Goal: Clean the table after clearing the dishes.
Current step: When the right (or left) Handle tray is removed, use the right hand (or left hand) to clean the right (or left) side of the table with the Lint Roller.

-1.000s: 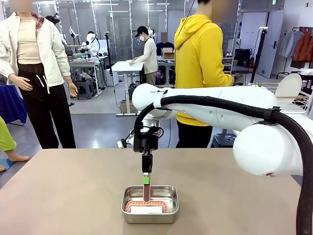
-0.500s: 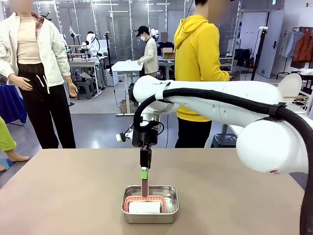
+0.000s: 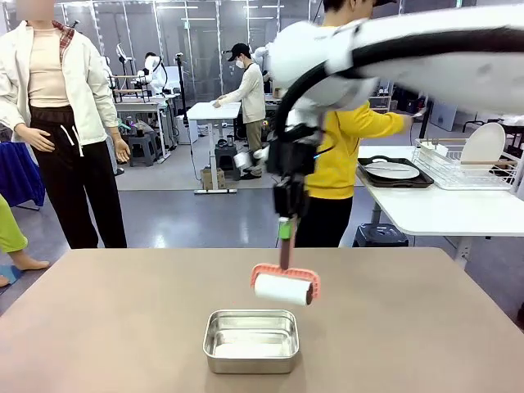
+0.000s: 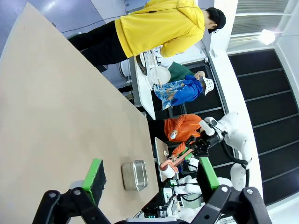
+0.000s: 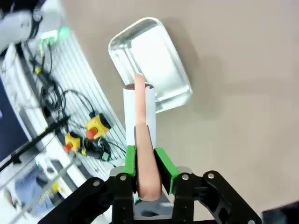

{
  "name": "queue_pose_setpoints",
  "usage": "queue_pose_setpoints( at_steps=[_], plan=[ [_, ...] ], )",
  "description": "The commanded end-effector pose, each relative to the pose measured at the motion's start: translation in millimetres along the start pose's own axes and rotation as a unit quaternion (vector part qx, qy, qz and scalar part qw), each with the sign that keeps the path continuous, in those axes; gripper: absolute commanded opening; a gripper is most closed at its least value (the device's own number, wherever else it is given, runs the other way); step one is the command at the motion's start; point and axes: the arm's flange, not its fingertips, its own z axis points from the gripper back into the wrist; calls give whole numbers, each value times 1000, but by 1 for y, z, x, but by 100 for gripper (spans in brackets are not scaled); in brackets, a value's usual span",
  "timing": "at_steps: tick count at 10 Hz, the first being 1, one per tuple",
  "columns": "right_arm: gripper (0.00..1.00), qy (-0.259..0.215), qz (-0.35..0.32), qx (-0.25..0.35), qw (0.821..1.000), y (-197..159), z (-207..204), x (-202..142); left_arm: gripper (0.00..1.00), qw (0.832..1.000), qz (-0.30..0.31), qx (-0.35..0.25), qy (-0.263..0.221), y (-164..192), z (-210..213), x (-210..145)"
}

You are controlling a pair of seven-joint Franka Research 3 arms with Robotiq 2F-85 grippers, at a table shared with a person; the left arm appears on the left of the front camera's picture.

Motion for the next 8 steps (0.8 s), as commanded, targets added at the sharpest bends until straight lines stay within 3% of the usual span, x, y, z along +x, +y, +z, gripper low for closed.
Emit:
queue_pose_setpoints(
  at_steps=[1, 2, 3, 5, 7, 8],
  plan=[
    [16, -131, -162, -39, 977, 13, -42, -116, 100, 1000, 7, -5, 2, -5, 3, 2],
    [16, -191, -249, -50, 948, 0, -46, -140, 100, 1000, 7, -5, 2, -5, 3, 2],
    [16, -237, -349, -43, 906, -15, -58, -150, 100, 1000, 7, -5, 2, -5, 3, 2],
    [16, -297, -404, -7, 865, -44, -86, -152, 100, 1000, 7, -5, 2, -5, 3, 2],
    [16, -380, -475, 2, 793, -87, -103, -164, 100, 1000, 7, -5, 2, -5, 3, 2],
    [16, -379, -473, 30, 795, -105, -108, -162, 100, 1000, 7, -5, 2, -5, 3, 2]
  ],
)
